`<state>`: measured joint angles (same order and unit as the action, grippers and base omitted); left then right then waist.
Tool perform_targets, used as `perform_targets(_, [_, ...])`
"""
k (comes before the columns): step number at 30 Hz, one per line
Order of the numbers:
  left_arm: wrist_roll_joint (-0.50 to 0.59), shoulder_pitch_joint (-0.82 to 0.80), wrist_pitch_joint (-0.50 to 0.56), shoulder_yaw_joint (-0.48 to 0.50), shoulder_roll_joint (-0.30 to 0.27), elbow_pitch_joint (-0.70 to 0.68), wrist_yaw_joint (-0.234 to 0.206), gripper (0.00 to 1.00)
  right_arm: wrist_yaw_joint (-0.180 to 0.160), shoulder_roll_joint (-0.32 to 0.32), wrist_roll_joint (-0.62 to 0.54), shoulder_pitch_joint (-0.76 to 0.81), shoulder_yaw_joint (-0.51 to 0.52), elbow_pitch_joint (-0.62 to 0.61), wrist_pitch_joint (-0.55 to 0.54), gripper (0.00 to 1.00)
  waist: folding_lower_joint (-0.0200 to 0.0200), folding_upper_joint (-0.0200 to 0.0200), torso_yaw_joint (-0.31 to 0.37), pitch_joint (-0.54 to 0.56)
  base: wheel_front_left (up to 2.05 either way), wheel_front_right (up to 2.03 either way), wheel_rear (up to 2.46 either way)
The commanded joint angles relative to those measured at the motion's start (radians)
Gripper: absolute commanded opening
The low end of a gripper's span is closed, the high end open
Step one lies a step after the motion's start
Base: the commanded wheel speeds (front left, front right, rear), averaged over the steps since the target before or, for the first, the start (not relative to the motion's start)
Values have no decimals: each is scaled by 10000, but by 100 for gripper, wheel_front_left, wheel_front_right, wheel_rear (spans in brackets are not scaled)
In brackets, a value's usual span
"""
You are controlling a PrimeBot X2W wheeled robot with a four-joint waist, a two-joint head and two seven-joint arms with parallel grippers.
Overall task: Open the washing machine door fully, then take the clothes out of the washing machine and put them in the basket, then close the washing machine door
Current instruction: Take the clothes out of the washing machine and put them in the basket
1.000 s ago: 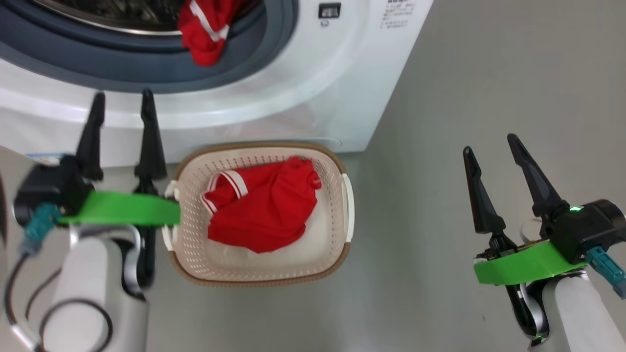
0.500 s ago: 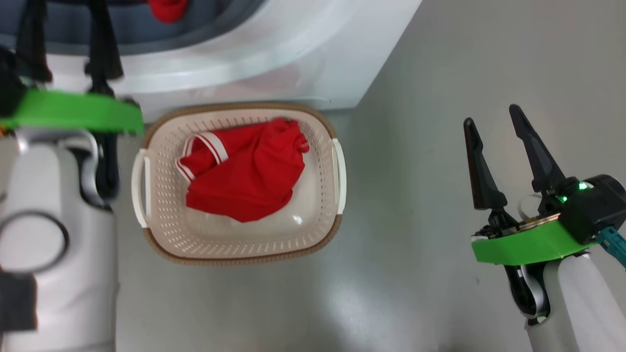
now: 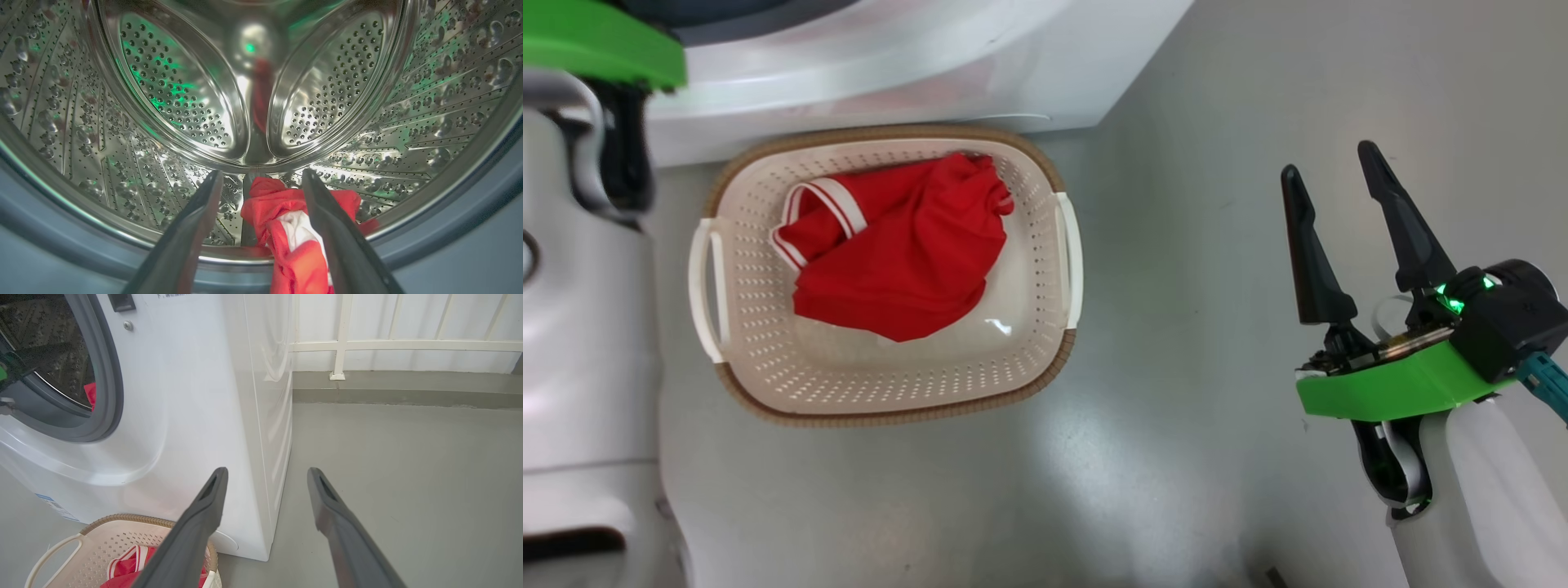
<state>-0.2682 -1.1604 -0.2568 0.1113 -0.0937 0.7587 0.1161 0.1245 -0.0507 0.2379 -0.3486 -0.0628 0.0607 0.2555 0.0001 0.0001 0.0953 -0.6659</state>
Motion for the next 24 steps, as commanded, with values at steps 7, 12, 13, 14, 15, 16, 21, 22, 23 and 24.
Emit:
perform_targets(7, [-510,-1054,450,98,-539,1344,127,100,62,5,101,-46,-396,-146,63,100,-1,-1,311,-164,0,0,0])
perform_targets(12, [-1543,-1563,1702,-882,-608,1868,141,100,62,5,139,-55,-399,-117,63,100,-1,-1,368,-197,0,0,0])
perform_targets(13, [-1706,-1578,1908,-1102,-676,1905,142,100,62,5,144,-56,-390,-118,63,100,-1,-1,368,-202,0,0,0])
perform_targets(14, [-1813,-1581,2085,-1298,-787,1965,142,100,62,5,158,-59,-391,-122,63,100,-1,-1,376,-205,0,0,0])
perform_targets(15, [-1870,-1583,2227,-1478,-910,2040,143,100,62,5,180,-63,-404,-129,63,100,-1,-1,390,-208,0,0,0])
perform_targets(16, [-1892,-1590,2313,-1597,-1042,2141,143,100,62,5,204,-70,-422,-134,63,100,-1,-1,409,-204,0,0,0])
perform_targets(21, [-1699,-1805,2633,-1927,-1483,2823,55,100,62,5,317,-120,-501,-163,63,100,-1,-1,505,-231,0,0,0])
perform_targets(22, [-1662,-1868,2715,-1973,-1515,2956,18,100,62,5,343,-123,-519,-165,63,100,-1,-1,522,-236,0,0,0])
perform_targets(23, [-1662,-1931,2799,-1983,-1537,3088,-33,100,62,5,360,-127,-537,-165,63,100,-1,-1,539,-241,0,0,0])
perform_targets(24, [-1609,-1991,2915,-2051,-1573,3218,-58,100,62,5,373,-130,-554,-161,63,100,-1,-1,557,-245,0,0,0])
